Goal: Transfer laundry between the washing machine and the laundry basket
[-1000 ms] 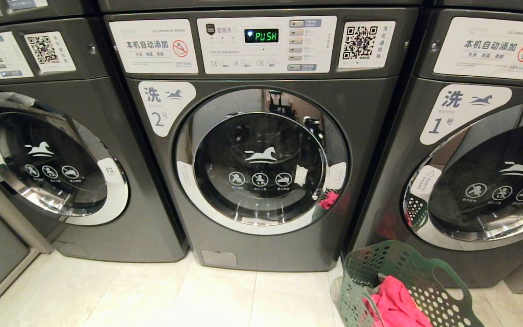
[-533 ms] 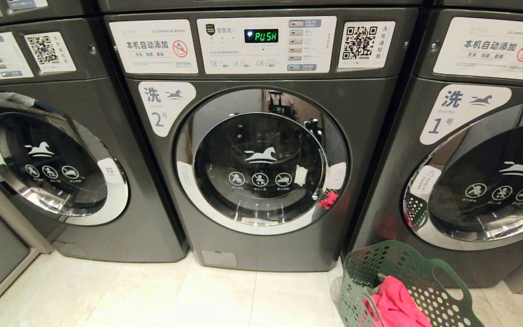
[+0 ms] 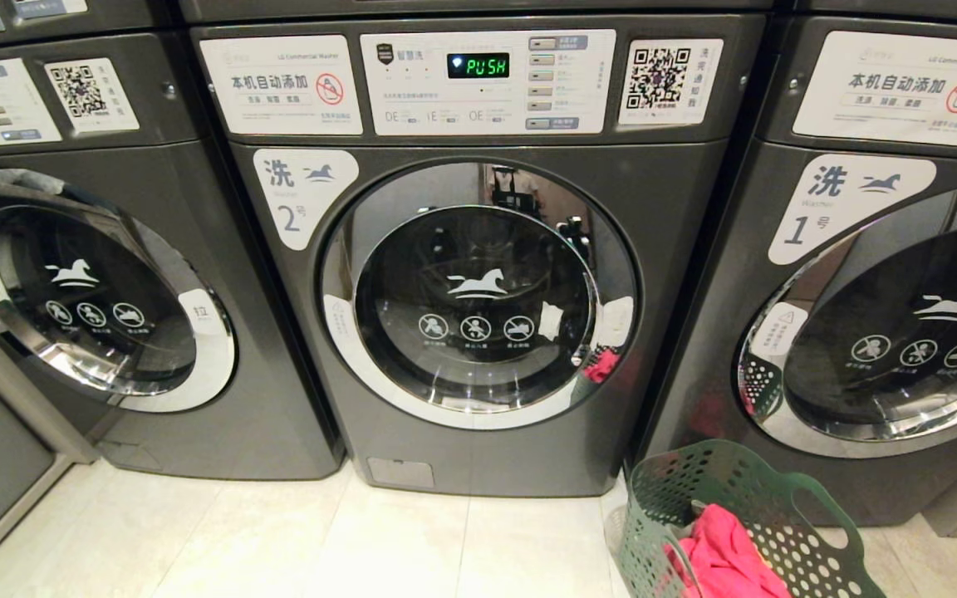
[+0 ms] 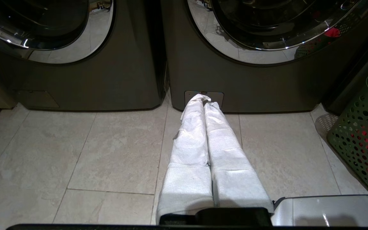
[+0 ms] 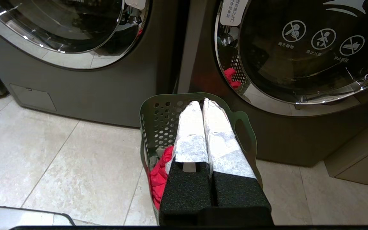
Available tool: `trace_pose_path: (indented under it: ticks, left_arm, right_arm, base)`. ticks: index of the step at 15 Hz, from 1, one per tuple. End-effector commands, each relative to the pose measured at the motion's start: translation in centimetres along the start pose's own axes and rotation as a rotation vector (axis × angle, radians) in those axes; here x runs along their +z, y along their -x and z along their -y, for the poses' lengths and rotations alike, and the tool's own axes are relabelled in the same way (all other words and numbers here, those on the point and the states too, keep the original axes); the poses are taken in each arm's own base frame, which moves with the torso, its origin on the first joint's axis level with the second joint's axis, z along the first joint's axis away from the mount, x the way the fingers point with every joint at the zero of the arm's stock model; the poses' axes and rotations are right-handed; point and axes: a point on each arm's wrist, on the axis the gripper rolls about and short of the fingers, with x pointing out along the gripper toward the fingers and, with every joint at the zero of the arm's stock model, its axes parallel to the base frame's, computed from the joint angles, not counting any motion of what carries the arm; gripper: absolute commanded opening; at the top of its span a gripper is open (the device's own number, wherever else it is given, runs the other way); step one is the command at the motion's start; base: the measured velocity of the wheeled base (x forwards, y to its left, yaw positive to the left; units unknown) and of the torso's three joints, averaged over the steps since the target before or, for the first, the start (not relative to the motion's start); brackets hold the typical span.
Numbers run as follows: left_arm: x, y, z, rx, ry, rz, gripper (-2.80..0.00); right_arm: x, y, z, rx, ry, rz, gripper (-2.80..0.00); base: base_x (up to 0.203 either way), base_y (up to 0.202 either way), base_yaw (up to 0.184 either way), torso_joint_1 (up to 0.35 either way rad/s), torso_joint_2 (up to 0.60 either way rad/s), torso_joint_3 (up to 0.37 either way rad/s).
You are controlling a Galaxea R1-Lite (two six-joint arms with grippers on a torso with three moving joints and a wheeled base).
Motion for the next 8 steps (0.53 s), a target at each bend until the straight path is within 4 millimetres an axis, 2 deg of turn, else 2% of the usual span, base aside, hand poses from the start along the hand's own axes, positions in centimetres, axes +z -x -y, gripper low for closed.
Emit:
trace_pose_path:
  ticks: [1,8]
  left_arm:
    - [0.00,0.02,0.00,0.000,0.000,0.002,-2.80]
    - [0.00,0.02,-0.05,0.021,0.025,0.002,-2.80]
  right_arm:
    - [-0.13,-0.06,-0.01,0.000,-0.001,-0.004,-2.80]
    - [-0.14,-0.06,-0.02,0.000,-0.001,-0.005,-2.80]
  base:
    - [0.000,0.000,0.000,0.000,0.00,0.000]
    - [0.000,0.000,0.000,0.000,0.00,0.000]
